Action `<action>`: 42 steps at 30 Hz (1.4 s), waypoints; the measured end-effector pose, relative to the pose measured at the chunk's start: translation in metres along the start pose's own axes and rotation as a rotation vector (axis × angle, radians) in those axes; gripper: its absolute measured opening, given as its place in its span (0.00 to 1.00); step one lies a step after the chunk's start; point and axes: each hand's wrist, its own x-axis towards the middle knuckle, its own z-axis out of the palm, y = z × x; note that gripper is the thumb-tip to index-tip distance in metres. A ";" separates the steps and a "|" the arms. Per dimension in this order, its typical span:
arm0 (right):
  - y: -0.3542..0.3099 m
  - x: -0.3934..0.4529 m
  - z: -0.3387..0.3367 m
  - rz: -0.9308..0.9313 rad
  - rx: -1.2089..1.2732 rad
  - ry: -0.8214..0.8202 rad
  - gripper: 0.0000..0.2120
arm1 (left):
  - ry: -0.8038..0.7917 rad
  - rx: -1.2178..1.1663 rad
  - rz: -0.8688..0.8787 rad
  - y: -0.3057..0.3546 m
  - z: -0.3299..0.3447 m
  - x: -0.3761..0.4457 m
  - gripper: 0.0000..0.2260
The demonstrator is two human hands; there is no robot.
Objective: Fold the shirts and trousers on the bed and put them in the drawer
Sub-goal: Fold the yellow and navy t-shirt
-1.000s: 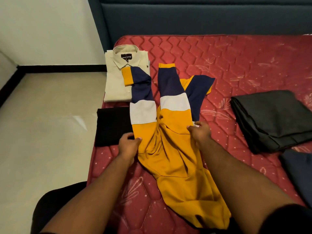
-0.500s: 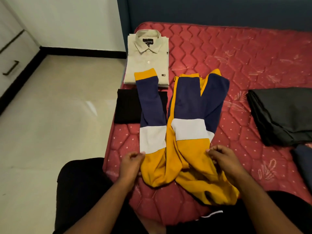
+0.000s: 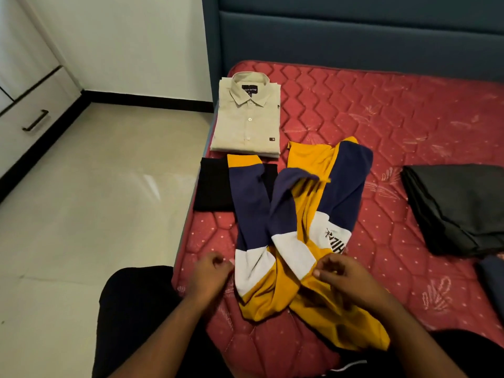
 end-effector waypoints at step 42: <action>-0.191 0.092 -0.020 -0.535 0.437 0.552 0.15 | -0.082 -1.273 0.276 0.244 -0.031 0.013 0.06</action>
